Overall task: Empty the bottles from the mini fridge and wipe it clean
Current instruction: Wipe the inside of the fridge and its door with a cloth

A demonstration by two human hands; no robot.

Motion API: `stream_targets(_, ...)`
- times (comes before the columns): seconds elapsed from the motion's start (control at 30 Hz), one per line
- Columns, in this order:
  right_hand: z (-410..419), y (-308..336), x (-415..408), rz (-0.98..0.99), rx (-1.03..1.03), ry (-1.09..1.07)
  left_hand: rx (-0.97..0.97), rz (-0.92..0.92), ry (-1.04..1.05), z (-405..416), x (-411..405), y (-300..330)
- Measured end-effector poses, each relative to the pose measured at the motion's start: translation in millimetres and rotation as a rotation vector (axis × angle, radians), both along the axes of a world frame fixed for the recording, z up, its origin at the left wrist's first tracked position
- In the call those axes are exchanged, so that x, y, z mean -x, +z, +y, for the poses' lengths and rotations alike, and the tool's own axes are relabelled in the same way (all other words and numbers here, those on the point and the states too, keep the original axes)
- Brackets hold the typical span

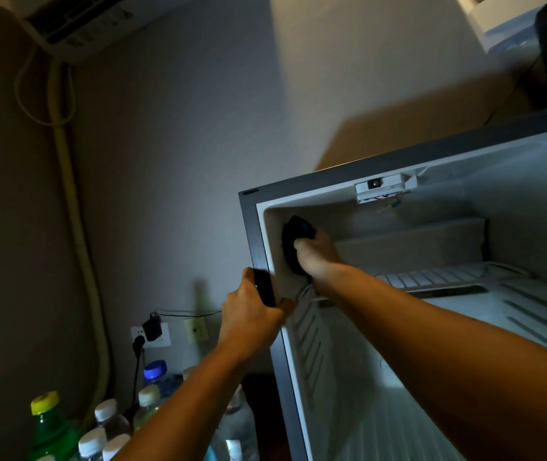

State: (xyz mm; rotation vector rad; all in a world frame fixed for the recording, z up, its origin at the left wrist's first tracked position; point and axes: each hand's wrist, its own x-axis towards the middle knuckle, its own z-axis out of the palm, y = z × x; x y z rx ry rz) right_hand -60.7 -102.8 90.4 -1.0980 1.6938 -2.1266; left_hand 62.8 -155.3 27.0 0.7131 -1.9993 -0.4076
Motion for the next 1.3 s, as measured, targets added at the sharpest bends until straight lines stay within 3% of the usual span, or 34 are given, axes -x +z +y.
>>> stream_targets(0.17,8.3,-2.0,-11.5,0.231,0.008,-0.03,-0.009,-0.002,-0.017,1.6,0.2,0.8)
stream_targets(0.27,23.5,-7.4,-25.1,0.331,0.16,0.028,0.015,0.002,0.001,5.7,0.7,1.0)
stream_targets(0.37,42.1,-17.4,-34.0,0.562,0.298,0.043,-0.018,0.018,-0.009,9.0,0.0,-2.0)
stream_targets(0.47,57.2,-29.9,-32.4,0.657,0.282,0.119,-0.056,0.06,-0.086,15.3,-5.3,-7.3)
stream_targets(0.6,78.9,-45.7,-22.9,0.535,0.188,0.199,0.165,-0.102,0.115,29.9,-16.3,-25.3)
stream_targets(0.7,90.0,-55.8,-14.3,0.29,0.13,0.237,0.281,-0.041,0.183,48.7,-18.1,-39.9)
stream_targets(0.8,96.0,-60.1,-9.5,0.086,0.087,0.238,0.084,0.093,-0.027,75.5,-11.4,-41.7)
stream_targets(0.9,107.4,-62.1,-10.5,-0.024,0.075,0.291,-0.334,0.219,-0.32,99.3,-4.0,-35.1)
stream_targets(1.0,124.6,-65.7,-9.0,0.0,0.046,0.331,-0.554,0.326,-0.472,116.6,-1.7,-28.0)
stream_targets(1.17,158.6,-77.2,0.9,0.387,-0.166,0.212,-0.639,0.374,-0.58,135.8,5.8,-37.6)
stream_targets(1.3,185.6,-84.7,13.7,0.369,-0.434,0.23,-0.539,0.307,-0.496,139.8,19.3,-53.4)
